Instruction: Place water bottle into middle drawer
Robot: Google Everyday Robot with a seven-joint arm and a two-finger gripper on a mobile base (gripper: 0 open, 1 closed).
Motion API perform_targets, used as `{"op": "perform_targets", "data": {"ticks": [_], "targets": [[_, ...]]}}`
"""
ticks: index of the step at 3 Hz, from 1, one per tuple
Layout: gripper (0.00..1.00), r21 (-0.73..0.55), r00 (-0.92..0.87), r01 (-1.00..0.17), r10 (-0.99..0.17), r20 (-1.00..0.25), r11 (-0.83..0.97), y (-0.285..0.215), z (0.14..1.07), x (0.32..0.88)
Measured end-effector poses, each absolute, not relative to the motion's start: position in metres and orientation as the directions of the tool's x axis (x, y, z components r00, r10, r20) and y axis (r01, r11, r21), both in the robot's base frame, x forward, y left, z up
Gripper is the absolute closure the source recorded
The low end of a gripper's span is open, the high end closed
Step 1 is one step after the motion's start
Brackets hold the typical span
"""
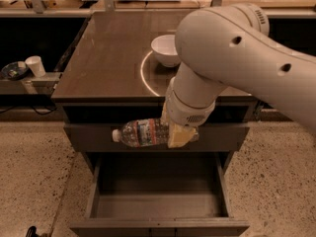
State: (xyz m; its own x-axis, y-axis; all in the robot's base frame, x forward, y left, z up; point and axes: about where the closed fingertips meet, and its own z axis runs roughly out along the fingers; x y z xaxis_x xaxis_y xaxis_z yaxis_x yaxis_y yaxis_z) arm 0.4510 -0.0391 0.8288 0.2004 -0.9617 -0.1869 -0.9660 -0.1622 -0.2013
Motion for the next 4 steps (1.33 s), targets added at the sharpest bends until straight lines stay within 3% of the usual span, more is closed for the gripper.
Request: {"op": "perform_targets", "data": {"ticks": [2,4], "targets": [[1.00,-0.175,0.148,-0.979,-0.951,-0.270,-0.103,-0.044,0.798,0.449],[1.00,-0.034,-0.019,-0.999,-0.878,-0.478,0.040,-0.058,0.615,0.441]]}}
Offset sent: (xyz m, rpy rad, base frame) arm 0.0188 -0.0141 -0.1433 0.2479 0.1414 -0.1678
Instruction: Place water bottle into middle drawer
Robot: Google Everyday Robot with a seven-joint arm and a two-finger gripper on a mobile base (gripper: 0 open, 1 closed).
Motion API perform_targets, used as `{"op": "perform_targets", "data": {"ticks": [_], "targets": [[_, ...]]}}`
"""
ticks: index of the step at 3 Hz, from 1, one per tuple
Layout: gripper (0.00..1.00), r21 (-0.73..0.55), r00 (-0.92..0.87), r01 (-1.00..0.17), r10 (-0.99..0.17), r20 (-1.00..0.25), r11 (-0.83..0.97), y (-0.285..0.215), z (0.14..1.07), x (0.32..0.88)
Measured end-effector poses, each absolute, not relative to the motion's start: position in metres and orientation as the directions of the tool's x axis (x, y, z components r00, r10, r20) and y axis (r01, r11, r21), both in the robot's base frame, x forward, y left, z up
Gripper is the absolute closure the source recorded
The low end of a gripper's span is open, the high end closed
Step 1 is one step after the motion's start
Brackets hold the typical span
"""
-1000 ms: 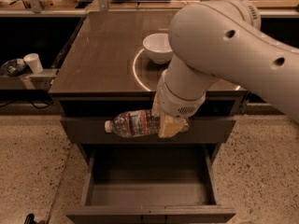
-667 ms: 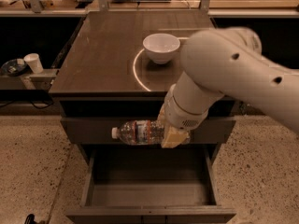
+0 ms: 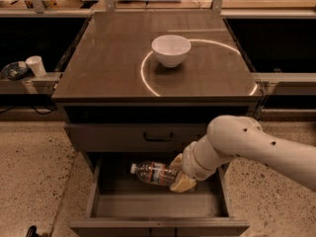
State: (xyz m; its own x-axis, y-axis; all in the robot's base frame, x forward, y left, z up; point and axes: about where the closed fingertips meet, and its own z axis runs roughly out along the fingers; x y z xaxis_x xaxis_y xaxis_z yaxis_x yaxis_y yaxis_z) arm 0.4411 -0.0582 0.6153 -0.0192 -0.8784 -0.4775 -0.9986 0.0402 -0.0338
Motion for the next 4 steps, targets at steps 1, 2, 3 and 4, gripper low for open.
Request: {"op": "perform_targets", "data": {"ticks": [1,2,3,4], "targets": [[1.00,-0.088,0.006,-0.995,-0.877,-0.481,0.042,-0.064,0.602,0.451],[1.00,-0.108,0.005,-0.993,-0.882,-0.471,0.052,-0.067,0.600,0.455],[1.00,-0.117,-0.079,-0.983,-0.905,-0.419,0.140,-0.084,0.563,0.466],[1.00,-0.123,-0.107,-0.981,-0.944,-0.313,0.152,-0.106,0.499,0.456]]}}
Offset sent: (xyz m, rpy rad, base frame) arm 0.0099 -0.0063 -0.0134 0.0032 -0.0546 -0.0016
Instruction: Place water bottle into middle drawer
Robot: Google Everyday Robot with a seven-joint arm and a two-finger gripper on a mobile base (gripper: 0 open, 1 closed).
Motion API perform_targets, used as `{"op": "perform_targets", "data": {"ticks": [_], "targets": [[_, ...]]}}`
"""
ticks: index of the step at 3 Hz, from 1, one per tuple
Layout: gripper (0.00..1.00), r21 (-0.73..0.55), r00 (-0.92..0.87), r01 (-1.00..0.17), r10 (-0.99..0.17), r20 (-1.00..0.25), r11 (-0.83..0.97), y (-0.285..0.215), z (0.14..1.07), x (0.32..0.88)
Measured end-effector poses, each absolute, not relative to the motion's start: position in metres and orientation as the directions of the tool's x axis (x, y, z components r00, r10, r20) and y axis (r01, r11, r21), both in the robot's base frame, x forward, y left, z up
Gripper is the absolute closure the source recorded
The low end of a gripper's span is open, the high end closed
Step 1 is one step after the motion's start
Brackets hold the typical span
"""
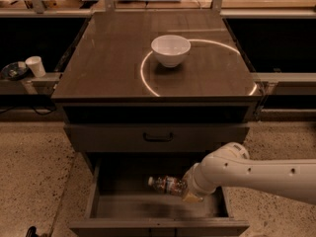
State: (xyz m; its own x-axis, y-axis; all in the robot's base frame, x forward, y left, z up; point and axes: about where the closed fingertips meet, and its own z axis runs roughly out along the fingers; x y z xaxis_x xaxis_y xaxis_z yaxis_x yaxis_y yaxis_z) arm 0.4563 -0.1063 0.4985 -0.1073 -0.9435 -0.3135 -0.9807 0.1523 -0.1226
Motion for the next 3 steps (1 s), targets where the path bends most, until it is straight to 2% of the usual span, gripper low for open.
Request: {"op": "perform_targets", "data": {"ticks": [1,2,3], "targets": [[1.00,-0.091,-0.137,-0.983,-0.964,-0.227,0.161,-0.135,0.426,0.444],[0.82,-0.097,-0.145,-0.981,-0.965,-0.217,0.169,-0.146,0.385,0.449],[0.57,-0.101,-0.136,-0.982,-0.968,-0.210,0.160,-0.148,0.378,0.448]]}}
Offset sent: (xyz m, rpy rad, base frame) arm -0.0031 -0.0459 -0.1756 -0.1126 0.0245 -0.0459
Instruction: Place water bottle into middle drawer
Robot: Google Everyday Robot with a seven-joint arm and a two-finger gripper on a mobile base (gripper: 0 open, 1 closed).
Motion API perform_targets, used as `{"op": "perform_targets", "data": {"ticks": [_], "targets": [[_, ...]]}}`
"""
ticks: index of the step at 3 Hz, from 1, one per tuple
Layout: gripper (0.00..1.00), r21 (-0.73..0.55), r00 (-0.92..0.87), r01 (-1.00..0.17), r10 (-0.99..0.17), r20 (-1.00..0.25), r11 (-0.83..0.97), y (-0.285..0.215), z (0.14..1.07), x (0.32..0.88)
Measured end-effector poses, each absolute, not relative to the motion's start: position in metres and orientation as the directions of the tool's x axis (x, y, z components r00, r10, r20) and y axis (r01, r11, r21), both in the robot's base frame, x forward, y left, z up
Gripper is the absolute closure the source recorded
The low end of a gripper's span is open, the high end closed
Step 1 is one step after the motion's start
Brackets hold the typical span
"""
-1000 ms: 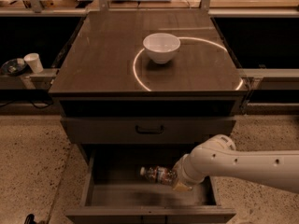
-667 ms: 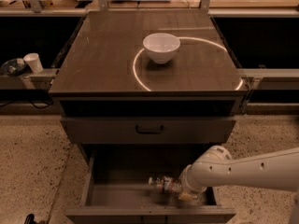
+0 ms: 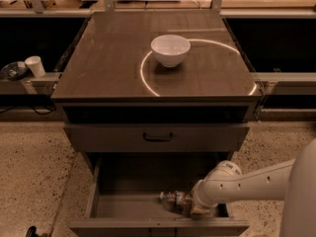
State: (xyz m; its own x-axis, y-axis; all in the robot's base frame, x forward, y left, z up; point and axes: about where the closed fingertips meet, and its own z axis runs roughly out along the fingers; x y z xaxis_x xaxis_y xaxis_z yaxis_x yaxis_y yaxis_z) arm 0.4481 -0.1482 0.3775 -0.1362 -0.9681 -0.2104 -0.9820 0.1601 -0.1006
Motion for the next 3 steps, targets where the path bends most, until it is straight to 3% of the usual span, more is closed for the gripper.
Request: {"op": "perform_targets", "data": {"ticks": [2,3], "targets": [[0.11,-0.101,-0.136,-0.982,-0.968,-0.210,0.160,-0.148,0.378,0.448],[0.00,-0.108,-0.145,-0.980,-0.968,-0.207,0.170,-0.157,0.396,0.442]]}}
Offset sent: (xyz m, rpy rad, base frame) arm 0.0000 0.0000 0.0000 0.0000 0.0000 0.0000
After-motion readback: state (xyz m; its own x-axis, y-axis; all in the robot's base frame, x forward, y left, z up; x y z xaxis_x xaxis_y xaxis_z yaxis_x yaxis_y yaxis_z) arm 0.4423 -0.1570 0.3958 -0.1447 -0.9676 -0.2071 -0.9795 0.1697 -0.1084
